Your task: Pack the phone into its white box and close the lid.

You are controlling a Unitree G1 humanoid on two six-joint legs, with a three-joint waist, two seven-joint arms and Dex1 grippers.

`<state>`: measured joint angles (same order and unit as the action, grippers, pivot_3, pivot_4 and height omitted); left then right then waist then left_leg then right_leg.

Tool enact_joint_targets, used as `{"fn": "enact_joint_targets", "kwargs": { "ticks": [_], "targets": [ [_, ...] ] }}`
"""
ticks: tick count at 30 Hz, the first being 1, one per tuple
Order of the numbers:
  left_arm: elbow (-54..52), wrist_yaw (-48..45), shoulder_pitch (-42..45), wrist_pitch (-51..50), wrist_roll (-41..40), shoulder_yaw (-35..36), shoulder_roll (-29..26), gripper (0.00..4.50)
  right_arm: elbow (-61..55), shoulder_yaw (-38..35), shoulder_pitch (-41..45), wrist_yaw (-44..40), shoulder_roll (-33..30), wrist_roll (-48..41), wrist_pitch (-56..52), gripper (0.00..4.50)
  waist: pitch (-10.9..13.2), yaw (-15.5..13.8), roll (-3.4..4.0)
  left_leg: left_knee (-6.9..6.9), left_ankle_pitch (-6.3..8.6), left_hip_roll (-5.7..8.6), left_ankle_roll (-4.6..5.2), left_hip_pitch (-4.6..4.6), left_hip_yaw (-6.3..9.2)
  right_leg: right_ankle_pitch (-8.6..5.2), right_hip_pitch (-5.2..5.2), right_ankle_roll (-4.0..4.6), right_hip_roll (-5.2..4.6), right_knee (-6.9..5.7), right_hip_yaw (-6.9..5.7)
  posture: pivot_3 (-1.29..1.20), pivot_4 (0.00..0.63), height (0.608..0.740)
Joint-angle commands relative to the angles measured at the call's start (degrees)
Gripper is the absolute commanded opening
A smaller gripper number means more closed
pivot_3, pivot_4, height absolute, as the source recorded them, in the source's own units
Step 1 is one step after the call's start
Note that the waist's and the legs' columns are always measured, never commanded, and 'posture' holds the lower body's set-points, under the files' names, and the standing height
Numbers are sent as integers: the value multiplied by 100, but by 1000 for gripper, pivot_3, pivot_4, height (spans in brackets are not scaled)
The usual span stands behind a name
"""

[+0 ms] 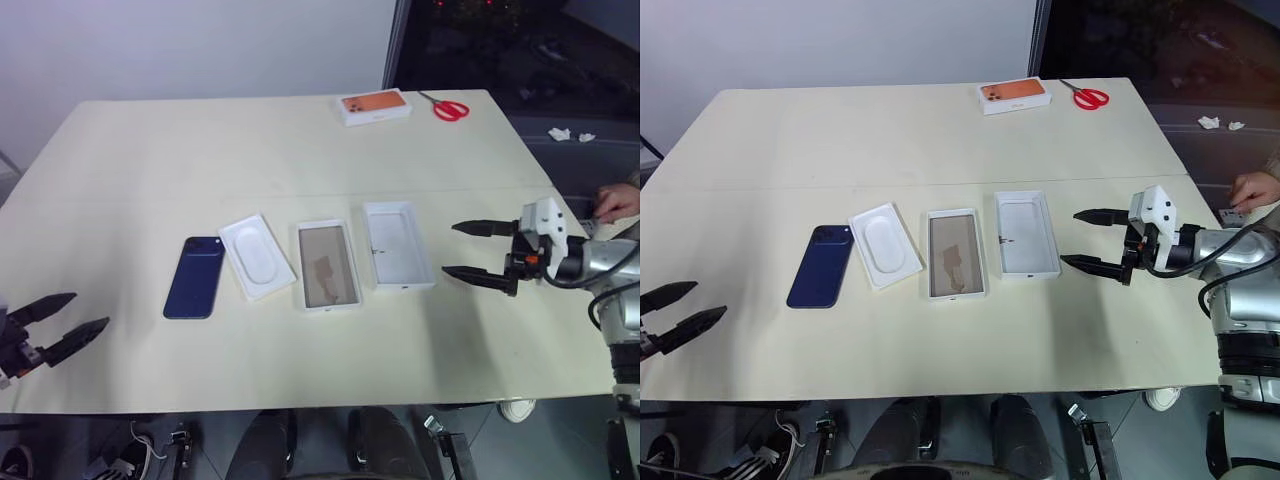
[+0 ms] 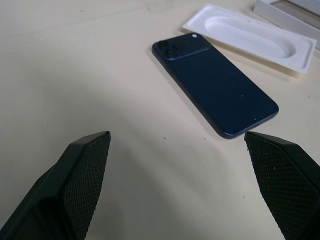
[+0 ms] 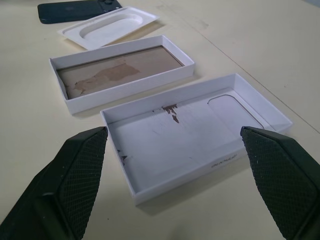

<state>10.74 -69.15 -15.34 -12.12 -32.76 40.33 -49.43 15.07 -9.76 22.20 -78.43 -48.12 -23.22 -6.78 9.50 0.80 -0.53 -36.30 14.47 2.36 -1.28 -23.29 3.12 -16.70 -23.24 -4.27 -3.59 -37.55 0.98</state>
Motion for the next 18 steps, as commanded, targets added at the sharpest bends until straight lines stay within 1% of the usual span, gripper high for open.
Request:
{"fn": "enact_joint_targets", "kwargs": {
  "ticks": [1,8,18],
  "targets": [
    [-37,23,-18,-58,-87,221,-96,4500,56,-115,45,8,-70,-24,123,4448,0,3,0,0,0,0,0,0,0,0,0,0,0,0,0,0,150,740],
    [-163,139,80,-130,-146,200,-55,4500,406,-51,142,9,-63,112,369,4448,0,1,0,-1,0,0,0,1,0,0,1,0,1,-1,-1,0,150,740],
    [57,158,225,113,-37,95,-47,4500,866,-110,251,174,-72,293,736,4448,0,2,0,-2,0,0,0,2,0,0,2,-1,2,-2,-2,0,150,740]
  ]
}}
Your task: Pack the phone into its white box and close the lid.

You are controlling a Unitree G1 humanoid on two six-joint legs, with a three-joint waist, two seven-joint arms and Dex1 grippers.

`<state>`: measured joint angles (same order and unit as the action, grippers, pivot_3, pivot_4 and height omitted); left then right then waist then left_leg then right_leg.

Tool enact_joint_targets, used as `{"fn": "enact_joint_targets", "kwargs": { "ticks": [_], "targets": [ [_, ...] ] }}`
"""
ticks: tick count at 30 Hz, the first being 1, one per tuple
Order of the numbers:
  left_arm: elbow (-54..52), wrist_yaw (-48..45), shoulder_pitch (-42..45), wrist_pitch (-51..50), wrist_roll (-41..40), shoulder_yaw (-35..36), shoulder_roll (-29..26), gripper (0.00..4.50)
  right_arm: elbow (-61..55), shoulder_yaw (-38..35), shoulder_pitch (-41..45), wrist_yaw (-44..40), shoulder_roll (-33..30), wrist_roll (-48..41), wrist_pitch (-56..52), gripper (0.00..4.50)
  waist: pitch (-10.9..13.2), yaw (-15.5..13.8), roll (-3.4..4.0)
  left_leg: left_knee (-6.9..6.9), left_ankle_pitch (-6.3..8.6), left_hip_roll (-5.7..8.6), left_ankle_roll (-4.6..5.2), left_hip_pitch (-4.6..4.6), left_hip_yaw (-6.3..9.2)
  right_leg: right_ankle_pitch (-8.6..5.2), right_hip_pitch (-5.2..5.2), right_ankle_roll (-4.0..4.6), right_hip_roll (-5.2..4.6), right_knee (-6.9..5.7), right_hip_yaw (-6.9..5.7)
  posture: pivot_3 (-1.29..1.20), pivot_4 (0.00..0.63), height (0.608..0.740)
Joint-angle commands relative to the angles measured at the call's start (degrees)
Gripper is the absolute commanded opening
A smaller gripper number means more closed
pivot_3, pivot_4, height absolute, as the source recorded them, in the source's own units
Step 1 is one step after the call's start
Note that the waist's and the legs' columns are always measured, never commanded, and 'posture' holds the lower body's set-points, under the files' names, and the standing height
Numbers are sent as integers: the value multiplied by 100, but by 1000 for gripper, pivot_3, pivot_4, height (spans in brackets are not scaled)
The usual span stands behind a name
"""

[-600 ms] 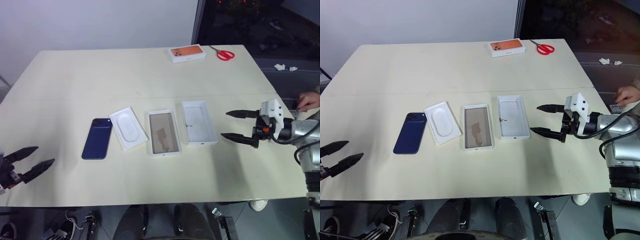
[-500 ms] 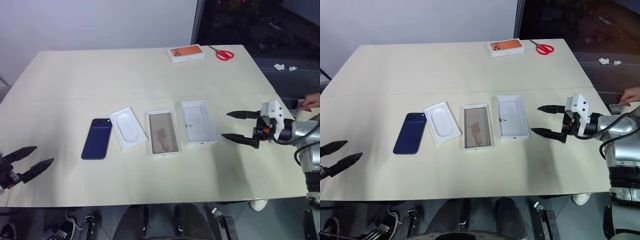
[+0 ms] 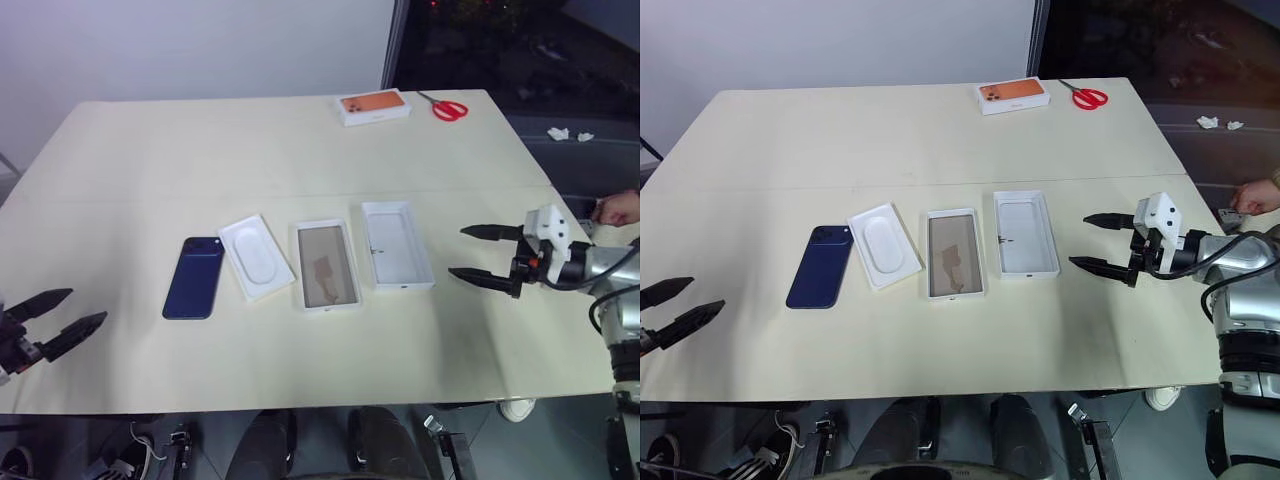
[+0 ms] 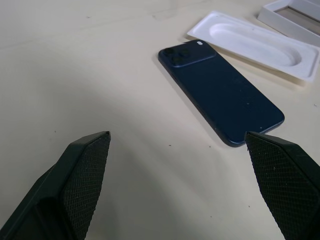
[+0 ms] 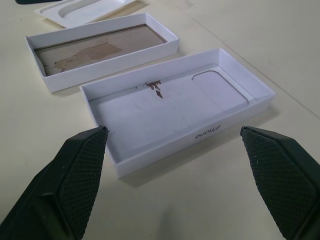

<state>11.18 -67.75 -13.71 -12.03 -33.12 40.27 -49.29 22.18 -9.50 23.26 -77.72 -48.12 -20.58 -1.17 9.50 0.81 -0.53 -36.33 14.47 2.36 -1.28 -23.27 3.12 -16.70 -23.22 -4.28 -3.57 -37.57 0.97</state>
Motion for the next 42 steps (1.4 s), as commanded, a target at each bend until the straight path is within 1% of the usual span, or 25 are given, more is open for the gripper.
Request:
{"fn": "enact_joint_targets", "kwargs": {
  "ticks": [1,5,9,13,16,18,20,23,24,27,29,31,33,34,37,40,42],
  "targets": [
    [29,16,78,114,7,100,-65,4500,219,-144,170,135,-75,48,209,4448,0,1,0,-1,0,0,0,0,0,0,1,0,0,0,0,0,150,740],
    [60,54,181,111,1,91,-63,4500,562,-118,272,324,-90,208,372,4448,0,1,0,-2,0,0,0,0,-1,0,1,0,0,0,0,0,150,740],
    [43,99,273,92,-7,59,-44,4500,482,-100,164,337,-29,169,350,4448,0,1,0,-2,0,0,0,1,-1,0,1,0,2,-2,0,0,150,740],
    [-4,128,365,-24,-42,-19,-23,4500,299,-62,158,334,12,71,35,4448,0,7,0,-3,0,0,0,1,-1,0,2,-1,2,-3,0,0,150,740],
    [-209,202,417,-570,-232,-146,-95,4500,17,69,262,492,42,153,-257,4448,0,12,0,-3,0,0,0,1,-1,1,1,-1,3,-3,1,0,150,740],
    [-512,433,478,-1319,-386,-298,-214,4500,-407,206,433,713,105,101,-838,4448,0,15,1,-4,0,0,0,1,-1,1,1,-1,3,-6,1,0,150,740],
    [-841,656,694,-1841,-745,-278,-144,4500,-1003,329,514,856,241,0,-1101,4448,-1,13,0,-9,0,0,0,1,0,1,-1,-1,3,-14,1,0,150,740],
    [-1321,1065,967,-2214,-994,-320,60,4500,-1747,506,592,985,430,-129,-1474,4448,-1,3,-1,-17,0,-1,0,-2,3,0,-4,-1,6,-24,0,0,150,740],
    [-1450,1266,1094,-2389,-1097,-372,147,4500,-1951,577,625,970,468,-177,-1589,4448,0,-2,0,-18,0,-1,0,-2,3,0,-4,-1,6,-24,0,0,150,740],
    [-1972,1999,1356,-2681,-1022,-712,443,4500,-2405,820,719,884,558,-286,-1834,4448,-1,-18,-1,-25,0,0,1,-5,3,1,-2,-2,6,-24,-1,0,150,740],
    [-2363,2727,1598,-3053,-1075,-947,738,4500,-2750,1025,753,735,626,-484,-2098,4448,-1,-23,-3,-29,1,1,2,-5,3,1,-1,-2,6,-27,0,0,150,740],
    [-2821,3270,1768,-3607,-1510,-1067,1026,4500,-3000,1285,757,592,657,-437,-2081,4448,-1,-19,-7,-42,3,1,5,-9,6,1,-1,-2,7,-32,-3,0,150,740],
    [-3083,3998,1972,-4107,-1752,-1143,1367,4500,-2971,1478,861,588,686,-233,-1959,4448,0,-17,-9,-54,6,0,9,-14,8,1,-1,-2,10,-36,-4,0,150,740],
    [-3166,4423,2084,-4315,-1946,-1155,1642,4500,-2901,1532,940,609,735,-186,-1920,4448,1,-17,-10,-65,8,1,13,-14,8,1,1,-3,9,-39,-3,0,150,740],
    [-3365,5488,2344,-4821,-2272,-1175,2229,4500,-2686,1603,1070,666,843,-96,-1795,4448,0,-11,-13,-77,9,2,14,-13,6,2,3,-4,11,-45,-2,0,150,740],
    [-3535,6148,2494,-5046,-2475,-1121,2518,4500,-2605,1598,1066,647,884,-80,-1739,4448,1,-14,-22,-79,9,2,13,-14,9,1,2,-4,16,-48,-3,0,150,740],
    [-3620,6680,2520,-5487,-2894,-1071,2614,4500,-2577,1568,1060,648,899,-94,-1735,4448,1,-15,-22,-79,8,2,13,-14,7,1,2,-4,17,-49,-1,0,150,740]
  ]
}}
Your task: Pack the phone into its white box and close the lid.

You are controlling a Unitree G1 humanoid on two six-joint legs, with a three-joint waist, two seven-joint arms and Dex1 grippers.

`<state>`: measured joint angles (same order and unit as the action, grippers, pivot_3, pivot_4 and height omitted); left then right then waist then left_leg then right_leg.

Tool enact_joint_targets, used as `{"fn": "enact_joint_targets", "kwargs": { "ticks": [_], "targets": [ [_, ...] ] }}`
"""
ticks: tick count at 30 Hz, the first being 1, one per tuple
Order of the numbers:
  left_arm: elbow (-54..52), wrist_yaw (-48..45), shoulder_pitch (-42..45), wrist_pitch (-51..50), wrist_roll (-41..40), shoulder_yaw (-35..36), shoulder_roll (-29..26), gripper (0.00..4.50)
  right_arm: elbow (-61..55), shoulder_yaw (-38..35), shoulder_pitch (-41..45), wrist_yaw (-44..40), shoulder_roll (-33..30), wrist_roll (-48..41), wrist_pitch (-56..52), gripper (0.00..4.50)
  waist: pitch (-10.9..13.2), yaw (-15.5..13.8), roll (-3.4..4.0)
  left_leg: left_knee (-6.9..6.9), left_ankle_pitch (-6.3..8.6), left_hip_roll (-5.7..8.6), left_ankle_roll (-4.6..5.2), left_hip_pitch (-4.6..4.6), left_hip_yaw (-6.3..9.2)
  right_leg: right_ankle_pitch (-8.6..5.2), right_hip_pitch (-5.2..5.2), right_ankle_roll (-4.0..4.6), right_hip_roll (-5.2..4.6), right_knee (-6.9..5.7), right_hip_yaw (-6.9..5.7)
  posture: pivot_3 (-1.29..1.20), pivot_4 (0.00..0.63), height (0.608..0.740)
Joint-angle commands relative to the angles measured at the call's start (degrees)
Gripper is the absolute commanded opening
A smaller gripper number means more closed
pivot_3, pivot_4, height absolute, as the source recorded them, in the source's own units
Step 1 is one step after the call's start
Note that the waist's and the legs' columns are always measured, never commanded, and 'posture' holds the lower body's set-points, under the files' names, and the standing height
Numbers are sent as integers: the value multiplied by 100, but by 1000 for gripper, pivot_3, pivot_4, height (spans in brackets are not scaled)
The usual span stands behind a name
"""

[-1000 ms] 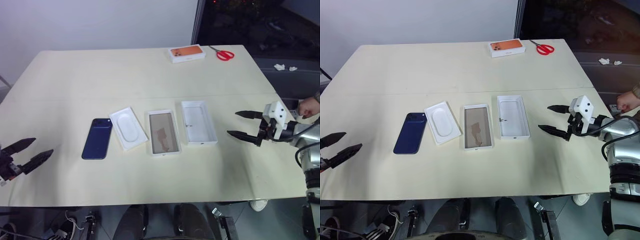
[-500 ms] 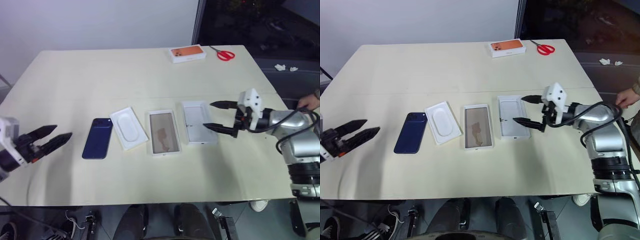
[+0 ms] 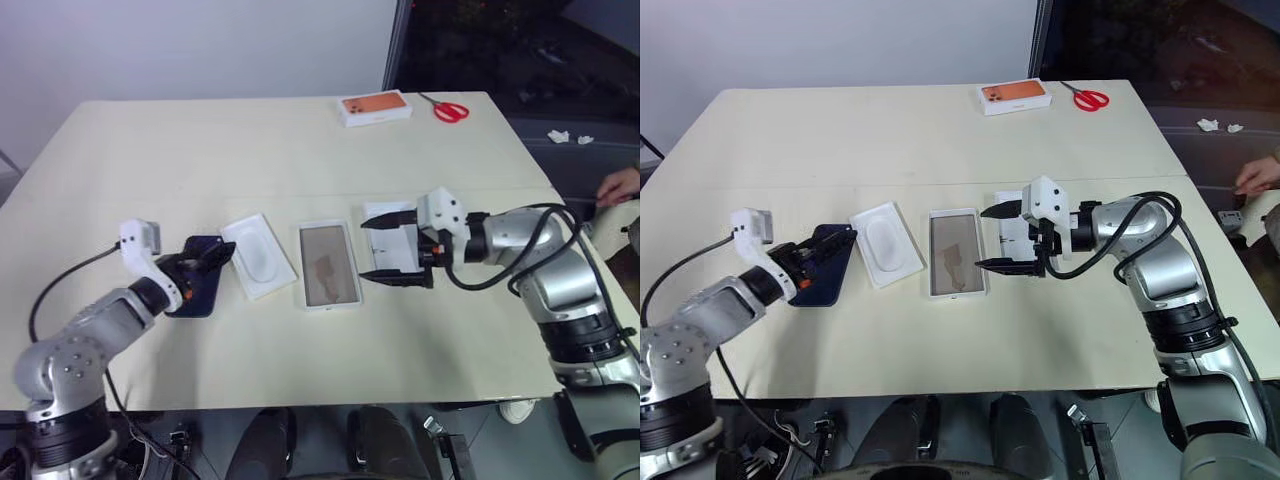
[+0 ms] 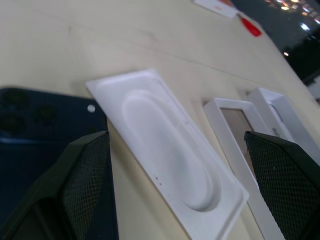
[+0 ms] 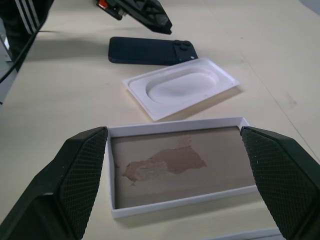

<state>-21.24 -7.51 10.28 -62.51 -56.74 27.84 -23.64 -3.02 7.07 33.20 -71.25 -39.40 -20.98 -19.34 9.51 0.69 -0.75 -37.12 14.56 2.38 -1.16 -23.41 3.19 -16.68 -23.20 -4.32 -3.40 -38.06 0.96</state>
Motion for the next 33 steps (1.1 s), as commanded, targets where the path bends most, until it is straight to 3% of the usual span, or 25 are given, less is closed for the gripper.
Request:
{"fn": "enact_joint_targets", "kwargs": {
  "ticks": [1,8,15,33],
  "targets": [
    [-336,949,114,-706,-838,221,81,4500,-52,-101,61,8,33,-58,85,4448,0,-6,0,-1,0,0,0,0,0,0,0,0,0,0,0,0,150,740],
    [78,2315,118,-835,-2402,301,313,4500,-63,-123,4,41,40,-54,122,4448,0,-9,-1,-3,0,0,-1,0,1,0,1,0,0,0,0,0,150,740],
    [497,3201,197,-397,-3468,-57,112,4500,-109,-153,-21,139,46,-59,137,4448,0,-12,-1,-4,-2,1,-3,0,1,0,1,0,0,0,0,0,150,740],
    [944,3017,63,501,-3301,-848,116,4500,-310,-191,16,374,52,-132,21,4448,-1,-14,0,-3,-7,3,-13,1,0,-1,4,1,-1,1,1,0,150,740]
  ]
}}
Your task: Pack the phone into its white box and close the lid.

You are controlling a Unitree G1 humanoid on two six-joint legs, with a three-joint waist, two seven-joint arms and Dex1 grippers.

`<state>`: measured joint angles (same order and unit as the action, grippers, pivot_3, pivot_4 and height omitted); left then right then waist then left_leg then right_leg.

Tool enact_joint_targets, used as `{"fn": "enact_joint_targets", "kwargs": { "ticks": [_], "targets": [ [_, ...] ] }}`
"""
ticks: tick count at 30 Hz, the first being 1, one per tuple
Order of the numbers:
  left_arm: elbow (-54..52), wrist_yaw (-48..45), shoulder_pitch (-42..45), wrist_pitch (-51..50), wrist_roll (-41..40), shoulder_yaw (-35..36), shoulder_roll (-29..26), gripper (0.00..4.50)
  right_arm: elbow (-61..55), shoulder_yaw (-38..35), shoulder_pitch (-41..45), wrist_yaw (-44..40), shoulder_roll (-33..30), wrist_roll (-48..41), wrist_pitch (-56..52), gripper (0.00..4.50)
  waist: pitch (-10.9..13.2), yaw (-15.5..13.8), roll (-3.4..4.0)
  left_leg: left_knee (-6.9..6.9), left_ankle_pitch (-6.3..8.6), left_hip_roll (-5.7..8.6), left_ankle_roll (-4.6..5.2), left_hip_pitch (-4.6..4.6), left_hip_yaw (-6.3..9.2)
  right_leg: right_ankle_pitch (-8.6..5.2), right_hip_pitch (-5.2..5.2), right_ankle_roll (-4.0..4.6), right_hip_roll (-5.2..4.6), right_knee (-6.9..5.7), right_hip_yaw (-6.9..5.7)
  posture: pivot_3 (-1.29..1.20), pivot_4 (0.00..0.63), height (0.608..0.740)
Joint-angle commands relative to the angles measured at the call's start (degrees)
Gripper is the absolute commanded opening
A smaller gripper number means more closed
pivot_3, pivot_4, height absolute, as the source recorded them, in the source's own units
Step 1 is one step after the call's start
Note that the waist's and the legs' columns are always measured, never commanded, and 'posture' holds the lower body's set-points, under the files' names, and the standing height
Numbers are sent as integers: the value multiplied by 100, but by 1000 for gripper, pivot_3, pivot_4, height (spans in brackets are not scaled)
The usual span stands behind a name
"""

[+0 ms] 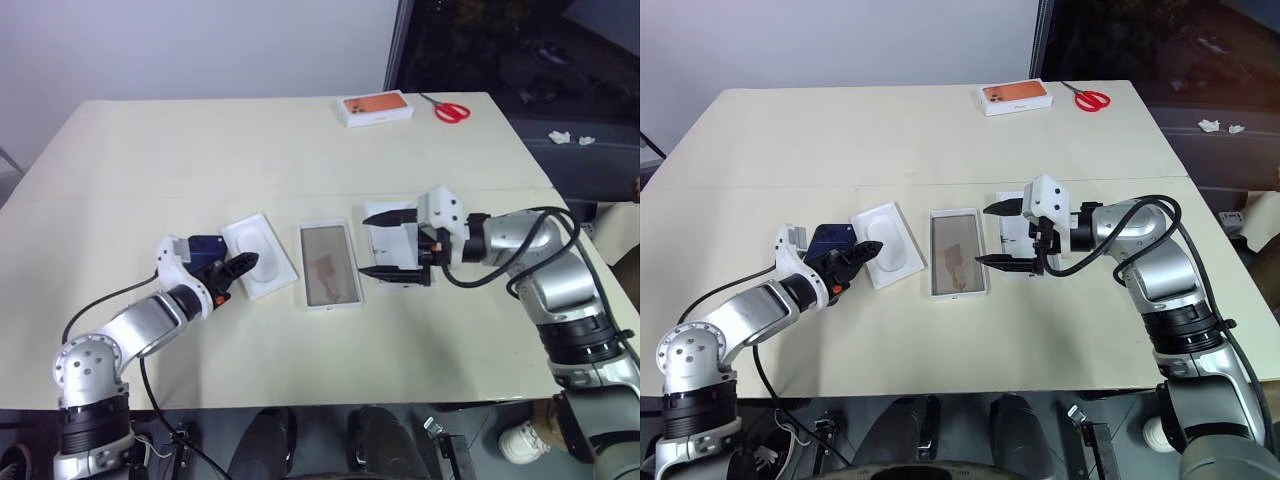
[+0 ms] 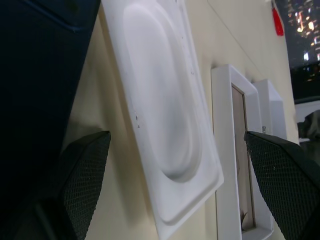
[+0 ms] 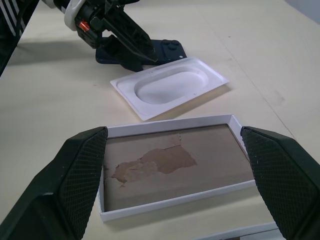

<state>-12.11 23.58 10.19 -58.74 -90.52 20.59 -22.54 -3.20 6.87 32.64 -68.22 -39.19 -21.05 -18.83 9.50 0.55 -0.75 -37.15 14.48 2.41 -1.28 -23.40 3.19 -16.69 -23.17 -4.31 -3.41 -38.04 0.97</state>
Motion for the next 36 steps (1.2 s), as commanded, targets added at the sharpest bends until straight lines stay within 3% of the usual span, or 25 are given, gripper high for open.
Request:
{"fn": "enact_joint_targets", "kwargs": {
  "ticks": [1,10,13,17,26,31,36],
  "targets": [
    [50,-125,72,142,87,-150,6,4500,-326,-172,77,90,39,-145,-57,4448,0,-1,0,0,0,0,0,0,0,0,0,0,0,0,0,0,150,740],
    [271,-316,186,289,279,-359,106,4500,-425,-161,107,186,66,-186,-158,4448,-1,-22,1,-1,1,3,2,1,1,0,4,0,-2,1,-1,0,150,740],
    [341,-309,242,313,354,-404,154,3676,-461,-160,92,208,72,-191,-168,4500,-1,-19,0,-2,1,4,2,1,0,0,5,0,-2,1,-1,0,150,740],
    [371,-383,262,258,287,-434,138,1694,-481,-168,92,229,62,-192,-189,4500,0,-8,0,-1,1,4,2,1,1,0,4,0,-2,2,-1,0,150,740],
    [430,-409,260,260,305,-421,144,1694,-473,-174,78,252,53,-172,-170,4500,0,-5,0,-1,3,4,6,1,3,0,4,0,-2,2,-1,0,150,740],
    [430,-392,251,284,273,-405,172,40,-442,-164,75,248,39,-147,-134,4500,-1,-5,1,-1,3,4,6,1,3,0,4,0,-2,2,-1,0,150,740],
    [429,-436,221,294,214,-376,172,40,-429,-160,62,248,39,-136,-120,4500,0,-5,0,-1,3,4,6,1,3,0,4,0,-2,2,-1,0,150,740]
  ]
}}
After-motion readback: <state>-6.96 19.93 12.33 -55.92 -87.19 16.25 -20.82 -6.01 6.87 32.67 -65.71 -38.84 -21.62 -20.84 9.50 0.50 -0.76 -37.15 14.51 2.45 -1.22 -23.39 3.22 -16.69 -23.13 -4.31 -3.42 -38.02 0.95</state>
